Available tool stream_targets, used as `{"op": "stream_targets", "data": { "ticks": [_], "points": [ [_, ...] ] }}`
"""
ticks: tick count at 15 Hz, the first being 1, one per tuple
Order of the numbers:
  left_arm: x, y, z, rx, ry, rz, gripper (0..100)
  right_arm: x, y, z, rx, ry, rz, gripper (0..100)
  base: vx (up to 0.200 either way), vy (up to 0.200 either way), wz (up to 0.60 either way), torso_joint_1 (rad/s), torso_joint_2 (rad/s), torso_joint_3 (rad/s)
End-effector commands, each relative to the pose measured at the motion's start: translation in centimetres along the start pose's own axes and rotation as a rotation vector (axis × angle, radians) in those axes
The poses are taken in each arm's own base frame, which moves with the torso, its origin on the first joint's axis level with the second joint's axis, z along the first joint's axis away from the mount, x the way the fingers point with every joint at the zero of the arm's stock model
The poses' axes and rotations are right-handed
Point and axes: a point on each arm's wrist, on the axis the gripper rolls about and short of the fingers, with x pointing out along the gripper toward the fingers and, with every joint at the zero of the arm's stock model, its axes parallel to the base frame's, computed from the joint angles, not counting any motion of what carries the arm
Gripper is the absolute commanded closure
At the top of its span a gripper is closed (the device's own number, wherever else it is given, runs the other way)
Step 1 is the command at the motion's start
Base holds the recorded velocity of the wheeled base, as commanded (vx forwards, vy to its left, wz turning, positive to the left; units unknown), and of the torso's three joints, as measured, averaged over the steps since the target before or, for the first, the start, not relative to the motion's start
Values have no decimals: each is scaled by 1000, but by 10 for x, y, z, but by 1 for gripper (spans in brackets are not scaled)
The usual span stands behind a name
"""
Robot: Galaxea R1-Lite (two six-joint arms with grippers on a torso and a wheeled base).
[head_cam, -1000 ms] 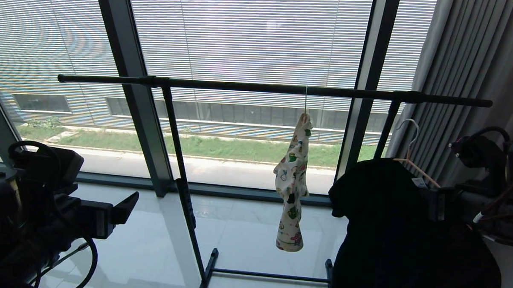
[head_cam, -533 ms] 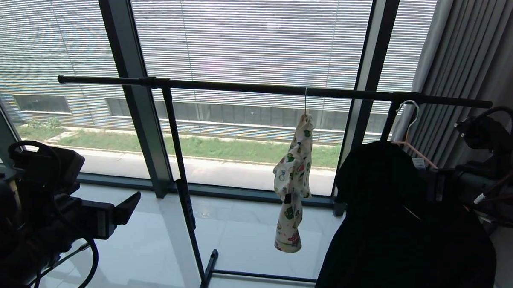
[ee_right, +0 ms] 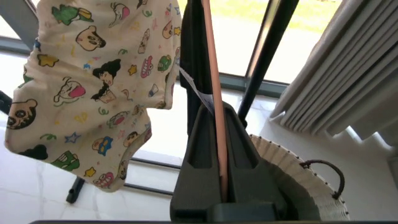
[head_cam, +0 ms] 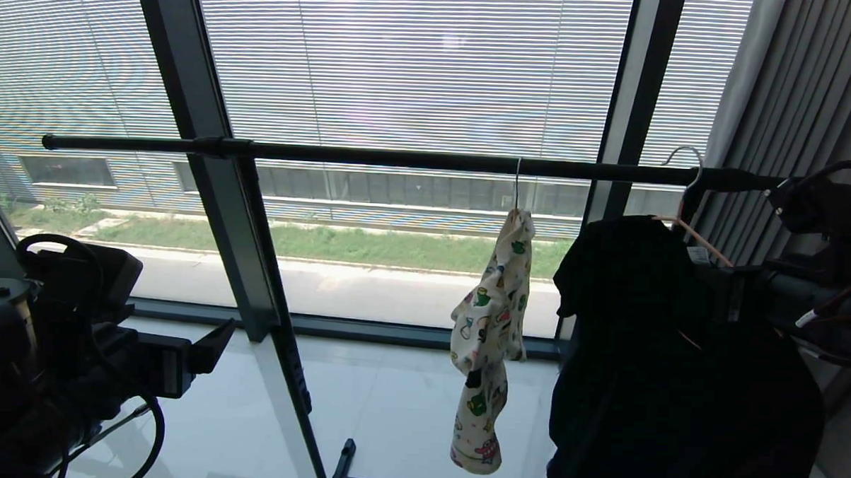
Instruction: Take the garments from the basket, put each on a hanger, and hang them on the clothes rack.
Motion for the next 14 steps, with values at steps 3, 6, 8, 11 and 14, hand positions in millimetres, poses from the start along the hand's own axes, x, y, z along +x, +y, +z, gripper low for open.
{"op": "stream_targets", "data": {
  "ticks": [3,6,8,11,14],
  "points": [
    [0,0,0,0,2,-1,0,-3,0,1,-4,-7,14,100,200,0,0,1,7,7],
    [0,0,0,0,2,-1,0,-3,0,0,-6,-4,14,100,133,0,0,2,0,0],
    [0,0,0,1,2,-1,0,-3,0,0,-6,-3,14,100,0,0,0,0,0,0],
    [0,0,0,2,1,-2,0,-1,0,-2,-12,6,13,100,0,0,0,0,0,0],
    [0,0,0,2,1,-2,0,9,1,-7,-17,39,8,100,0,0,0,0,0,0]
  ]
}}
